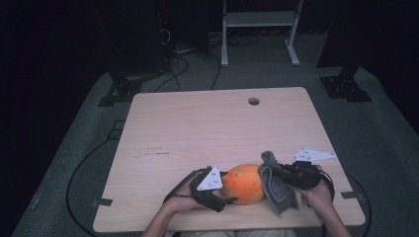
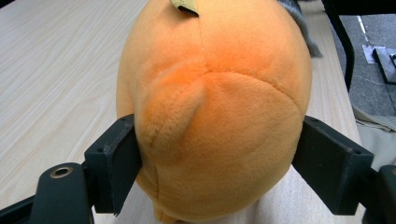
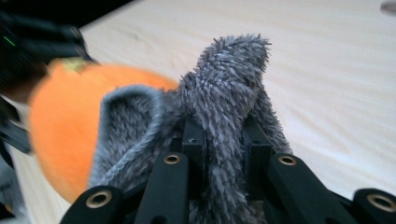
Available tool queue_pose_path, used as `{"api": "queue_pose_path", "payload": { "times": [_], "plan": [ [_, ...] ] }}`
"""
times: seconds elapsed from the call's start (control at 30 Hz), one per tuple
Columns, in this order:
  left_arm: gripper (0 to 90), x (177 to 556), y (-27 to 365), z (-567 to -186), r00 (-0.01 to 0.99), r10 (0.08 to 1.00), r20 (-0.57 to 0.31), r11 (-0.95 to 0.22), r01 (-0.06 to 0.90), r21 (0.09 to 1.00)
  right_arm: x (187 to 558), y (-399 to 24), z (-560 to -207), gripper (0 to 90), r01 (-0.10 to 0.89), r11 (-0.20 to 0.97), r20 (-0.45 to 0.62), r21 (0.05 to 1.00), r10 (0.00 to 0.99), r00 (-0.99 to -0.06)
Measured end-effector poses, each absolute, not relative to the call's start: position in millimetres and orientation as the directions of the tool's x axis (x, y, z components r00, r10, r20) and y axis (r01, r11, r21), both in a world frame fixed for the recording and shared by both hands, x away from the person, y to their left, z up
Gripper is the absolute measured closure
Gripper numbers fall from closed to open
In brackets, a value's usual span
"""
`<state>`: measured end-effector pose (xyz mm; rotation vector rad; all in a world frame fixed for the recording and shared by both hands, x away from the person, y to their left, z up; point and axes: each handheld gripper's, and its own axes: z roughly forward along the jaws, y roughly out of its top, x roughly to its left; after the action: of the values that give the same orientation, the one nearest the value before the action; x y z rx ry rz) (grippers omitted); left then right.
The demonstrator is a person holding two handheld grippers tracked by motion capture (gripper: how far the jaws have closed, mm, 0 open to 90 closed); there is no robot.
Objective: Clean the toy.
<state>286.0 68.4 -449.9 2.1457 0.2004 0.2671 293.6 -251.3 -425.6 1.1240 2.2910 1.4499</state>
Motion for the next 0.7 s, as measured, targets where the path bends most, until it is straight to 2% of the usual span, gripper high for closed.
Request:
{"api": "queue_pose_path", "payload": {
  "times": [0.07, 0.13, 0.33, 0.57, 0.7],
  "plan": [
    [20.0, 286, 68, -450, 0.963, 0.243, 0.114, -0.552, 0.041, 0.833, 293, -251, -421, 75.1, 0.478, 0.205, 0.226, 0.854, 0.681, -0.696],
    [19.9, 286, 69, -450, 0.964, 0.239, 0.114, -0.553, 0.039, 0.832, 294, -246, -424, 75.1, 0.483, 0.231, 0.215, 0.845, 0.680, -0.701],
    [19.7, 288, 70, -451, 0.964, 0.244, 0.104, -0.550, 0.049, 0.834, 304, -250, -439, 75.0, 0.550, 0.255, 0.233, 0.796, 0.708, -0.666],
    [19.6, 288, 71, -452, 0.965, 0.245, 0.098, -0.547, 0.054, 0.835, 296, -259, -424, 74.5, 0.512, 0.187, 0.275, 0.838, 0.666, -0.693],
    [19.6, 289, 71, -452, 0.965, 0.246, 0.091, -0.546, 0.060, 0.836, 300, -251, -434, 74.4, 0.537, 0.254, 0.265, 0.804, 0.655, -0.707]
  ]
}}
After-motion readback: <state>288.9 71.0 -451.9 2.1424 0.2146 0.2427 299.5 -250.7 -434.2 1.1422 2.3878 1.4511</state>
